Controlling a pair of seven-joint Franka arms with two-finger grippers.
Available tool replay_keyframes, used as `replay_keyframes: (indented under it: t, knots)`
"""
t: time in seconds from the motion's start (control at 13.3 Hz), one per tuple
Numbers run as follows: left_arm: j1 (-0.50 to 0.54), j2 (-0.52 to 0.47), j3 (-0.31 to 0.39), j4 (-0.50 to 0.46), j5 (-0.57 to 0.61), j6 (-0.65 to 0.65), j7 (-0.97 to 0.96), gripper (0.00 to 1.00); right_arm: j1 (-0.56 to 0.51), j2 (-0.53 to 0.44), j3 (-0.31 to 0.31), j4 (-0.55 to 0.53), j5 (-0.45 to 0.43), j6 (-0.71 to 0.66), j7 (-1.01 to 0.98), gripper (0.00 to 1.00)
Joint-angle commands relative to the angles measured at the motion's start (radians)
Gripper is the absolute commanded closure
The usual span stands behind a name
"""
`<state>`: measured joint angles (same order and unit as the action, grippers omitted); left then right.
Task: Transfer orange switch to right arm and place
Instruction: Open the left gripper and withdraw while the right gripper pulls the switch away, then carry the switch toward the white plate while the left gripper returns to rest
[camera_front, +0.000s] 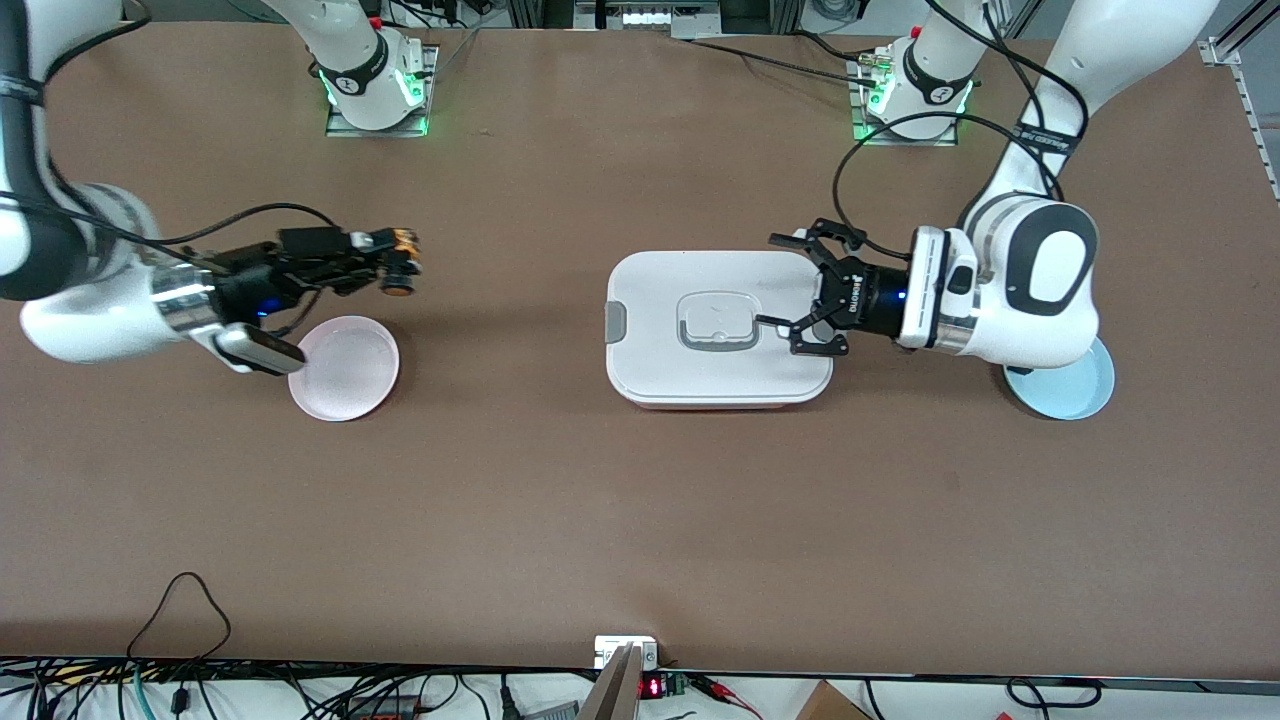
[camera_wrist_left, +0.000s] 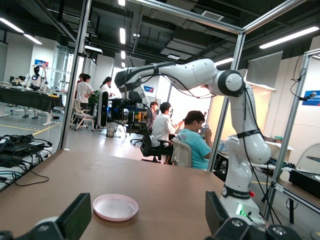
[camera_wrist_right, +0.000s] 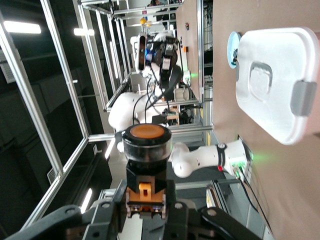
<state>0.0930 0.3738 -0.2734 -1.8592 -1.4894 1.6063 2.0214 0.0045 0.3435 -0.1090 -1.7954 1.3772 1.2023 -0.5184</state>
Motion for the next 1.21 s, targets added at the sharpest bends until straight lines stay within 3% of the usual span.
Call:
replay_keyframes:
  t: [0.0,0.23,0.38,0.75,0.9,1.13]
  knots:
    - [0.033,-0.03,0.032,-0.028,0.099,-0.064,0.028,0.0,-0.067,0.005,0.022,0.018,-0.053,-0.085,-0.051,1.0]
    - [0.043,-0.03,0.114,-0.026,0.202,-0.173,0.028,0.0,-0.089,0.002,0.022,0.022,-0.063,-0.095,-0.051,1.0]
    - [0.056,-0.03,0.158,-0.025,0.276,-0.216,0.028,0.0,-0.095,0.003,0.017,0.066,-0.127,-0.087,-0.032,1.0]
    - [0.083,-0.027,0.226,-0.015,0.552,-0.223,0.023,0.0,-0.098,0.003,-0.012,0.223,-0.494,-0.021,0.058,1.0]
    - [0.085,-0.03,0.255,-0.015,0.618,-0.224,-0.025,0.0,-0.09,-0.014,-0.02,0.243,-0.655,0.073,0.084,1.0]
    - [0.091,-0.036,0.267,-0.017,0.675,-0.224,-0.157,0.0,-0.069,-0.053,-0.009,0.295,-0.994,0.198,0.15,1.0]
